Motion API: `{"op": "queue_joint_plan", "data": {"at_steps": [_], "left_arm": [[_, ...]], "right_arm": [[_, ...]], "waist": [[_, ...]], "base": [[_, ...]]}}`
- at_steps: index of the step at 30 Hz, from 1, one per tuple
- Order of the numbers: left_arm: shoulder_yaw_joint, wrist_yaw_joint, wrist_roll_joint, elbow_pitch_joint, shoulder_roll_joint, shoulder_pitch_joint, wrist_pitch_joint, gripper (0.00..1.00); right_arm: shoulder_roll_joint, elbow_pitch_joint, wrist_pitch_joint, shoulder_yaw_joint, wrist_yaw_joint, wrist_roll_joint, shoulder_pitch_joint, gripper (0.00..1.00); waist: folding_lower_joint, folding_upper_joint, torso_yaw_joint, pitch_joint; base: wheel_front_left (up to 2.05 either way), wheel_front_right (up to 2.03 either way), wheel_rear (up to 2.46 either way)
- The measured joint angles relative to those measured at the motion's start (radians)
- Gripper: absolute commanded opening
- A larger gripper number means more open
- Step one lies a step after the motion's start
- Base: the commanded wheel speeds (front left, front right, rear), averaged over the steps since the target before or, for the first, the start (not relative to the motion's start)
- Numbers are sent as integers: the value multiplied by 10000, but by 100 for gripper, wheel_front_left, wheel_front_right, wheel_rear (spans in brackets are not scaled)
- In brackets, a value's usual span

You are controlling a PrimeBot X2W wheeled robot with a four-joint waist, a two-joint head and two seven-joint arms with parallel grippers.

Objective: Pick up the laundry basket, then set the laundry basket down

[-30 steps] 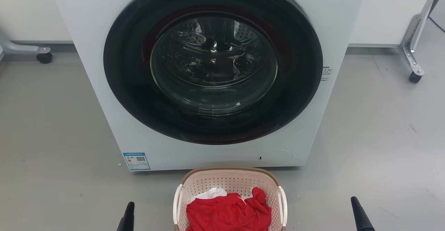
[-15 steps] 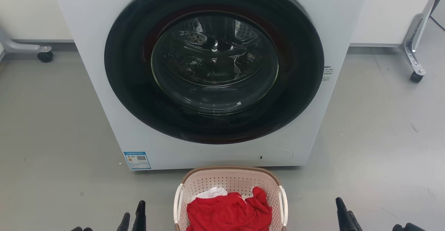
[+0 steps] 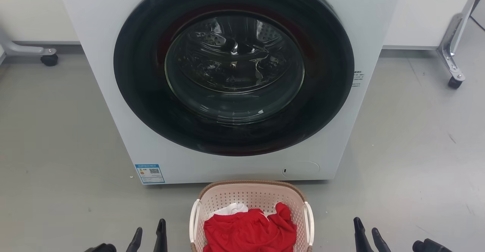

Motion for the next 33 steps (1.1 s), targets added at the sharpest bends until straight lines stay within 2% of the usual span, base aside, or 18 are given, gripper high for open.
{"op": "queue_joint_plan", "data": {"at_steps": [33], "left_arm": [[-978,802,5570,25,48,-105,-1246,100]], "right_arm": [[-38,128,-1252,1365,-796,-4642,-150,100]], "waist": [[0,0,0,101]], "base": [[0,0,0]]}}
